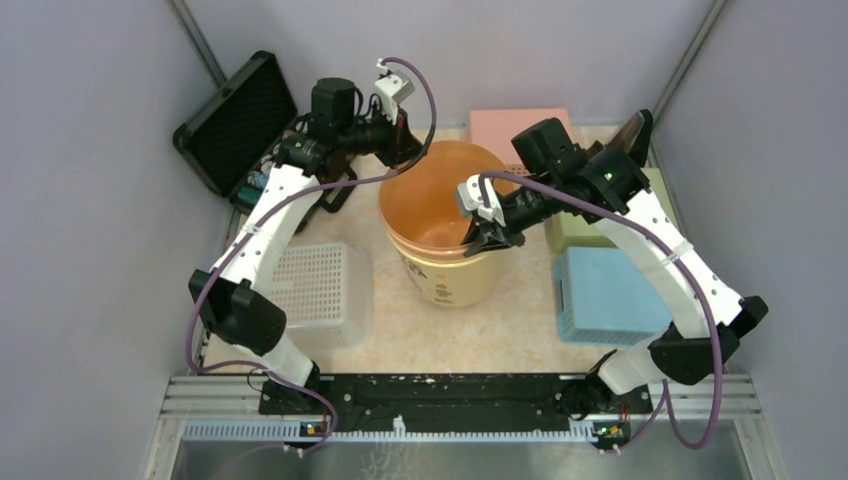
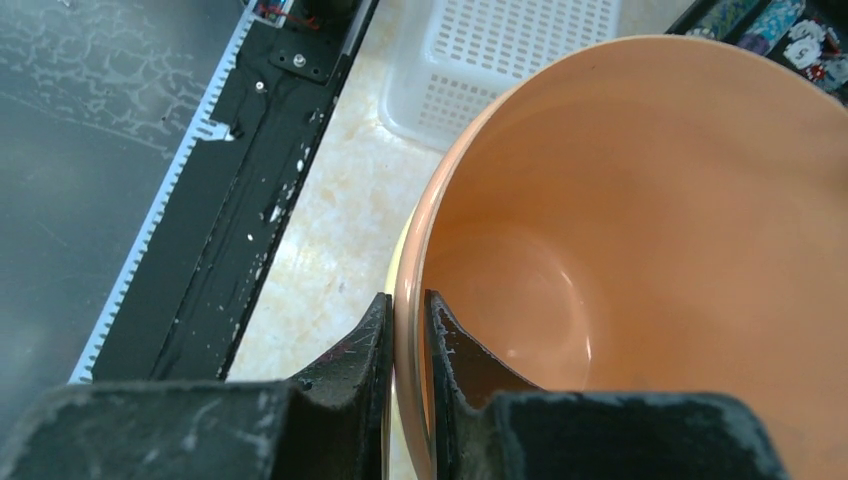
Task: Turn the large container upside down
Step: Pick up the container from the container.
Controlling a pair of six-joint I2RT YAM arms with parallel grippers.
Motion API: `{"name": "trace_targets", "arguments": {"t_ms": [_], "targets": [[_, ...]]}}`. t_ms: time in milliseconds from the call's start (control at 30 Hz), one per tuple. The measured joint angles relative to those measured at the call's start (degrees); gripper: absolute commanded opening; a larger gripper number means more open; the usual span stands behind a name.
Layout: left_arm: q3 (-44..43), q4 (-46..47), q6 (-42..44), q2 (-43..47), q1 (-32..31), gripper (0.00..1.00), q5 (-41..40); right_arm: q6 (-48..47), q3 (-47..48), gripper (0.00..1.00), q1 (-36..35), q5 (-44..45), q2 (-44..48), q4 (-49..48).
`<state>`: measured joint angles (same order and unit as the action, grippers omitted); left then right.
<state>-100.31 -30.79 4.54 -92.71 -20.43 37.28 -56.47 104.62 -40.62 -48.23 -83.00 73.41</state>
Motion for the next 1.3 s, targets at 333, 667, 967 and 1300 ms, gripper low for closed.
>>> {"name": "trace_targets", "arguments": {"t_ms": [333,667,967,1300], "targets": [[1.55,1.4,-0.22,1.29,0.0,0.02,1.73,3.78,0.92,0.0,0.0,-2.47,0.02,-0.17],[2.14,3.34,-0.22,1.49,-0.02,0.01,1.97,4.33,0.92,0.0,0.0,-2.45,0.02,-0.92],[2.62,3.8,-0.26,1.51,-0.11,0.01,2.19,5.14,0.92,0.0,0.0,-2.45,0.02,-0.98],[2.62,3.8,-0.33,1.51,-0.13,0.01,2.21,5.38,0.92,0.0,0.0,-2.43,0.02,-1.03]]}}
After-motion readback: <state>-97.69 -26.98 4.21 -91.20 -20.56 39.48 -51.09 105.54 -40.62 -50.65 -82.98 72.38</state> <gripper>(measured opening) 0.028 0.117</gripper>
